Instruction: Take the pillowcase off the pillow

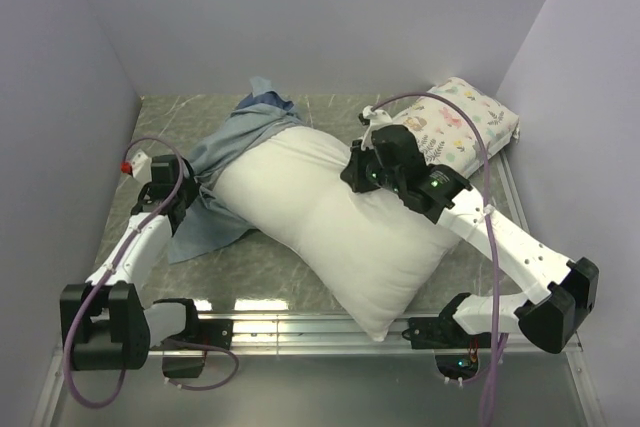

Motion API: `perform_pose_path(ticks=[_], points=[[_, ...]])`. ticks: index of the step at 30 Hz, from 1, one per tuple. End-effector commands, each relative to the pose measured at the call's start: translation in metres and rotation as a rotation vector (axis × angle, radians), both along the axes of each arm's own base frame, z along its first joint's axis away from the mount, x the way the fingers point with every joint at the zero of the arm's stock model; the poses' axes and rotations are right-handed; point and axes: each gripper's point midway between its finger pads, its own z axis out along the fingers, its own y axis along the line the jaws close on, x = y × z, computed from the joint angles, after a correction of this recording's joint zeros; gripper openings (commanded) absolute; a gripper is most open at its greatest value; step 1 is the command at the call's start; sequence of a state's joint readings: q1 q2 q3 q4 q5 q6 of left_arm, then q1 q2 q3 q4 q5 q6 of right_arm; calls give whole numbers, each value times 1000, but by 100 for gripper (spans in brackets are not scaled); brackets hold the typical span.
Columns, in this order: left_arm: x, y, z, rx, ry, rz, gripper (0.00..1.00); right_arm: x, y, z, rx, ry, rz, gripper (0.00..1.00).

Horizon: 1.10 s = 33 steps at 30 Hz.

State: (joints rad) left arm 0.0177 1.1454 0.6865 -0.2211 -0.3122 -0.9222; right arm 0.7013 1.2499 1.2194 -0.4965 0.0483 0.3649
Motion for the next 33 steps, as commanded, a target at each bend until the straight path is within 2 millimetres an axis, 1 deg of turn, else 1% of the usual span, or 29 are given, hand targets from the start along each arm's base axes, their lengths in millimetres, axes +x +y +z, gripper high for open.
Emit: perform_pose_path(ticks=[1,3,4,5,6,7,8,9,11,12,13,14,15,16,17,18,19,21,22,24,25,27,28,29,30,31,32,33], points=[[11,25,4,50,-51,76,0,17,-27,59,31,-167,-86,0],[13,20,5,66,-60,41,1,16,-22,52,5,-160,-68,9],[13,18,6,69,-61,27,1,17,-22,51,-27,-174,-78,17],[12,18,5,76,-55,21,1,11,-12,51,-44,-191,-56,37],[12,15,6,76,-58,13,1,9,-9,52,-59,-210,-52,46],[12,13,9,74,-68,2,1,12,-12,56,-99,-251,-89,55],[12,11,9,71,-70,-6,1,1,3,60,-108,-279,-45,69],[13,6,11,68,-77,-20,1,-1,8,67,-119,-307,-41,73],[14,2,15,69,-87,-35,0,-4,18,67,-189,-352,-26,81],[15,1,16,69,-88,-37,0,-14,33,69,-198,-372,15,83],[15,1,17,71,-90,-40,1,-16,43,62,-237,-380,50,85],[16,-7,18,73,-92,-62,0,-19,52,61,-249,-398,64,87],[16,-10,19,73,-93,-73,0,-34,70,57,-274,-420,134,88],[17,-11,18,73,-94,-76,1,-38,85,42,-314,-420,164,89],[17,-12,19,74,-95,-77,0,-43,96,38,-330,-432,178,91],[17,-13,19,74,-94,-81,0,-52,108,34,-370,-458,208,91],[18,-14,19,72,-94,-83,0,-53,121,12,-428,-443,234,92],[18,-16,20,73,-94,-90,1,-55,134,-5,-482,-440,242,92],[19,-16,22,73,-97,-92,0,-56,144,-27,-534,-425,258,92],[19,-16,25,75,-100,-89,0,-52,146,-49,-594,-409,247,93],[20,-15,27,77,-101,-88,1,-47,146,-69,-648,-396,230,93],[21,-15,33,80,-109,-86,1,-42,145,-87,-687,-385,216,93],[21,-15,35,77,-112,-83,1,-38,143,-99,-727,-382,196,90],[22,-15,37,73,-115,-83,1,-35,142,-104,-747,-379,183,88],[23,-16,41,70,-125,-85,1,-32,143,-102,-737,-375,154,84],[24,-17,47,66,-135,-85,0,-29,142,-106,-761,-370,141,66],[25,-17,50,64,-142,-82,1,-23,135,-104,-782,-365,115,44],[26,-16,58,65,-156,-80,1,-19,133,-93,-768,-373,83,18]])
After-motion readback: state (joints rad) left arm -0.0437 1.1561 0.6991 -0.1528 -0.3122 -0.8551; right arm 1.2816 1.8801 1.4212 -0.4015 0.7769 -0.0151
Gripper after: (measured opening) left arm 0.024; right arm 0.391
